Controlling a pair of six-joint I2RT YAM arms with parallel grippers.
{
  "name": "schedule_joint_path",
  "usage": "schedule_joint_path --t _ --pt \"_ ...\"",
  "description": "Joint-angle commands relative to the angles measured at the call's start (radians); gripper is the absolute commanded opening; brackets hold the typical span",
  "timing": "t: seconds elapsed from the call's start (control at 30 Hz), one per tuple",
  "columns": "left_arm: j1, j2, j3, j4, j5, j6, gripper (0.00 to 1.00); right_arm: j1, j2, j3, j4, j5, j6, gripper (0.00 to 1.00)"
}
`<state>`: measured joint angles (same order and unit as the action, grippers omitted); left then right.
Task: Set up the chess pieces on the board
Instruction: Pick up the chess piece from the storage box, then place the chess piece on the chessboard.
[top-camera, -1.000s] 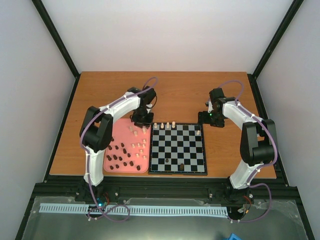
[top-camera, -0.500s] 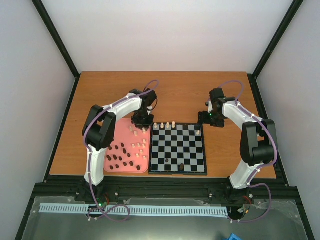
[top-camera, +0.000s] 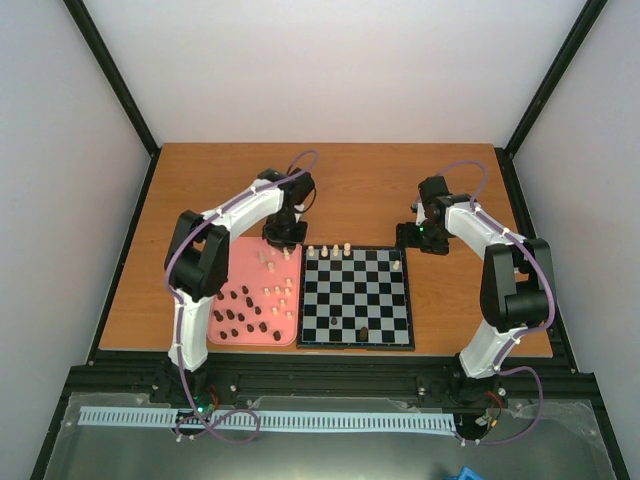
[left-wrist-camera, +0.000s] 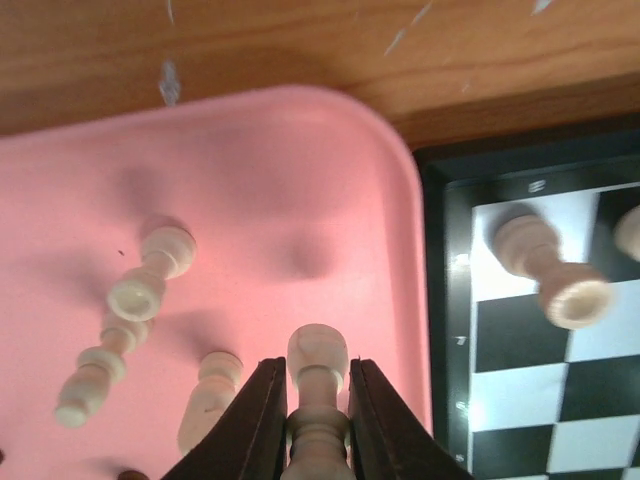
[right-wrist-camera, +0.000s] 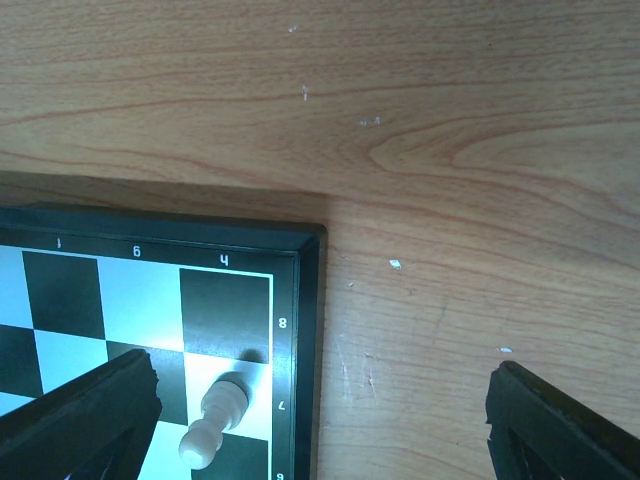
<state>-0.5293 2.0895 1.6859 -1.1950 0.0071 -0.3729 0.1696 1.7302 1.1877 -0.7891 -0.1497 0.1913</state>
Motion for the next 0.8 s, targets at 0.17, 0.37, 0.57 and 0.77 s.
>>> schedule_joint_path --t 0.17,0.37,0.57,0.77 --pt "-0.027 0.037 0.327 -0.161 -0.006 0.035 0.06 -0.007 -0.031 0.025 0.006 0.033 0.010 0.89" --pt "-0.061 0.134 0.520 -0.148 0.036 0.011 0.06 -0.008 -0.031 0.047 0.002 0.037 0.013 0.89" --pt "-0.114 0.278 0.811 -0.113 0.062 -0.026 0.06 -0.010 -0.026 0.065 -0.013 0.045 0.011 0.89" --pt "-0.157 0.322 0.876 -0.049 0.129 -0.055 0.08 -0.011 -0.031 0.086 -0.023 0.079 0.014 0.89"
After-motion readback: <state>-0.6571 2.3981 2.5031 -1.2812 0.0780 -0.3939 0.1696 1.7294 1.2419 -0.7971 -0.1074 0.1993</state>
